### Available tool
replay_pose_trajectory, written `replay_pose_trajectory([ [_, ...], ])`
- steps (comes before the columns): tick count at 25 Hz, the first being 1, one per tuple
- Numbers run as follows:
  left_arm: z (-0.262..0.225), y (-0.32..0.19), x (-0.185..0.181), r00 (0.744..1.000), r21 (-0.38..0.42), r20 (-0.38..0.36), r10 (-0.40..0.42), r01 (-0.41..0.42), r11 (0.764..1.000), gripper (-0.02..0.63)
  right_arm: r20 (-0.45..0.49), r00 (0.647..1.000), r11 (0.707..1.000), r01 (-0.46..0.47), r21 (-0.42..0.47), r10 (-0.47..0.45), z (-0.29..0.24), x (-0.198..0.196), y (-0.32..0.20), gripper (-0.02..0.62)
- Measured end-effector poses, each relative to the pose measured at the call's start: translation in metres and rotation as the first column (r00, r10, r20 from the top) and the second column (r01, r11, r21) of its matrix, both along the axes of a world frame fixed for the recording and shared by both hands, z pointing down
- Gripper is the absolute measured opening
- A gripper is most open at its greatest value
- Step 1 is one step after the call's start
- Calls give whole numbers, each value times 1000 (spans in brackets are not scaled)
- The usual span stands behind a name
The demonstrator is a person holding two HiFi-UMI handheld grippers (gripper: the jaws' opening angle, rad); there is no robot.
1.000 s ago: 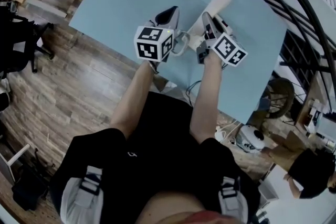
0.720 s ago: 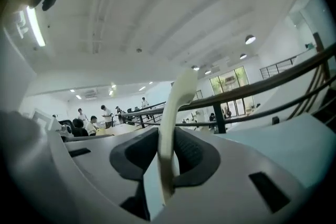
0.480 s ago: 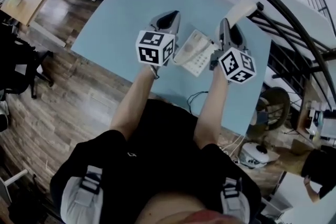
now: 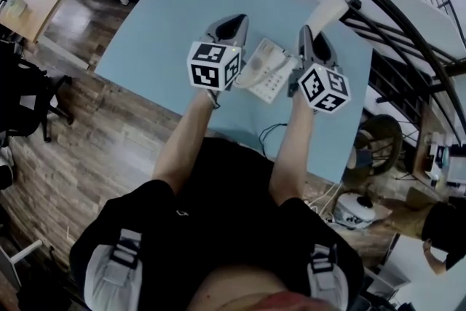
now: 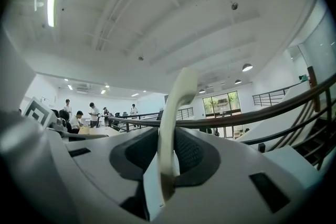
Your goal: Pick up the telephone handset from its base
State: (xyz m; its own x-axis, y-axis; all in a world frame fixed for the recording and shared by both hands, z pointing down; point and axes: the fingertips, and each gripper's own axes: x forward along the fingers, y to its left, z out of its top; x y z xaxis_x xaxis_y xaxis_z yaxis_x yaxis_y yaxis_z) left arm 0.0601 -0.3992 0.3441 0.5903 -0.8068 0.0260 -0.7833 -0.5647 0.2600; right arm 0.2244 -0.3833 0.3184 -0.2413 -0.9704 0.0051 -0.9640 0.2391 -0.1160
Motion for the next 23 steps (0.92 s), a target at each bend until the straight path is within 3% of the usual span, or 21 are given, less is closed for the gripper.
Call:
replay_pose_trajectory([
  [23,-3,-4,14,1000,8,-5,3,-3,1000,0,-35,999,1000,10,-1,-10,4,11,-3,84],
])
